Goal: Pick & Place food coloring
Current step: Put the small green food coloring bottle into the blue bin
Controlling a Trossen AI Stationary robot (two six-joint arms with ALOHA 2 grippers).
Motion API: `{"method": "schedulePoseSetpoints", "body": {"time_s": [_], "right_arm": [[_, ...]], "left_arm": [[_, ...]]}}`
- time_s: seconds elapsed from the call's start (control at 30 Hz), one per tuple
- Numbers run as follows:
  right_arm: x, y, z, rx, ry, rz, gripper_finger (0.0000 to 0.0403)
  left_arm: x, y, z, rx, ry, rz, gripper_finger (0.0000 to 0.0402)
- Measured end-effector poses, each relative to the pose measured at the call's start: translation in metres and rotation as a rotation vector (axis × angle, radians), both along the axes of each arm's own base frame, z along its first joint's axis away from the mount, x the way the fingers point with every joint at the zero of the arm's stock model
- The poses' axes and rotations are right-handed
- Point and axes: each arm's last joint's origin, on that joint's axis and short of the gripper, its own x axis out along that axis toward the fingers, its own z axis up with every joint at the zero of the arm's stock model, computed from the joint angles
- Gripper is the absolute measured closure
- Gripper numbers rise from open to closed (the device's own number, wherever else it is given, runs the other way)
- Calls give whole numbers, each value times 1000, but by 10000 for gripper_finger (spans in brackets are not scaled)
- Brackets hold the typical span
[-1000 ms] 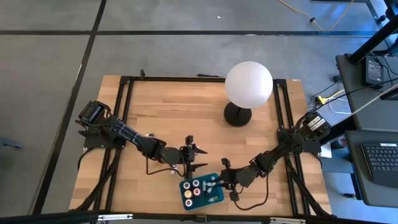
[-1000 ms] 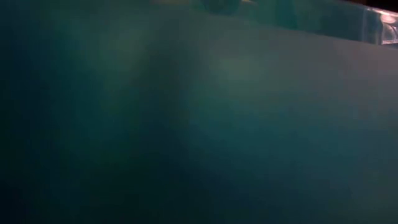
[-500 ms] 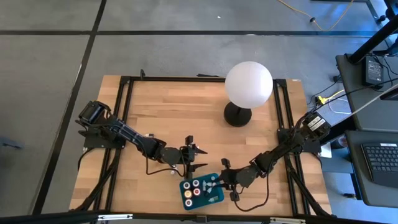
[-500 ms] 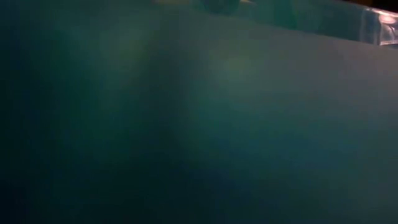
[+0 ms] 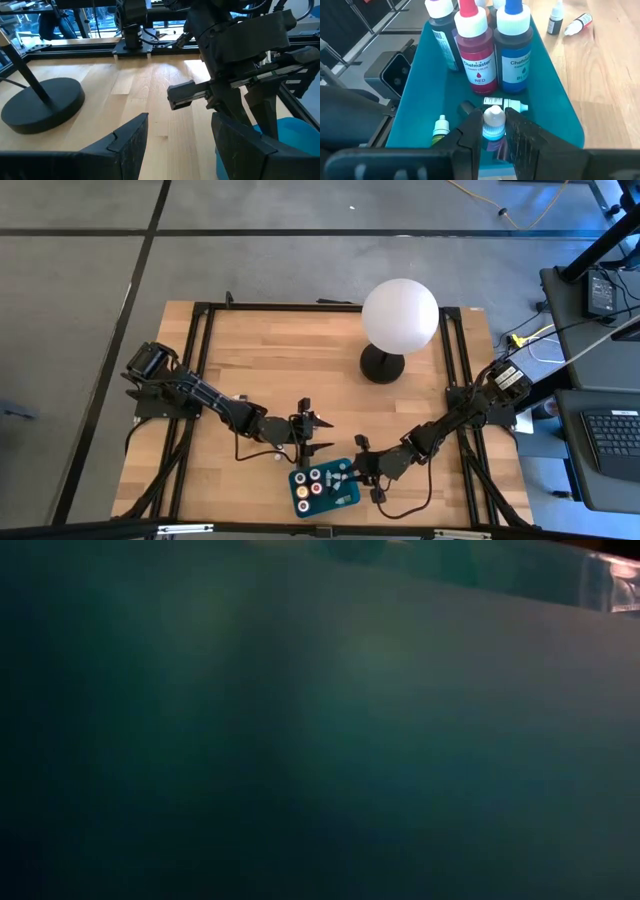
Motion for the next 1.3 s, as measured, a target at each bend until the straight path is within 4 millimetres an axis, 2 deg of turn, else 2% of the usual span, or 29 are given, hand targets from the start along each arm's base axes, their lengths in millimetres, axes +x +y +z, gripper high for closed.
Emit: {"method": "schedulePoseSetpoints", "body": {"time_s": [1.17,1.3], "right_arm": [[-1,0,-1,-55,-14,45,318],[-1,0,-1,-55,-13,48,318]], "left_arm": [[0,0,0,0,1,0,187],[-3,-1,-5,-11,68,-43,187]]}}
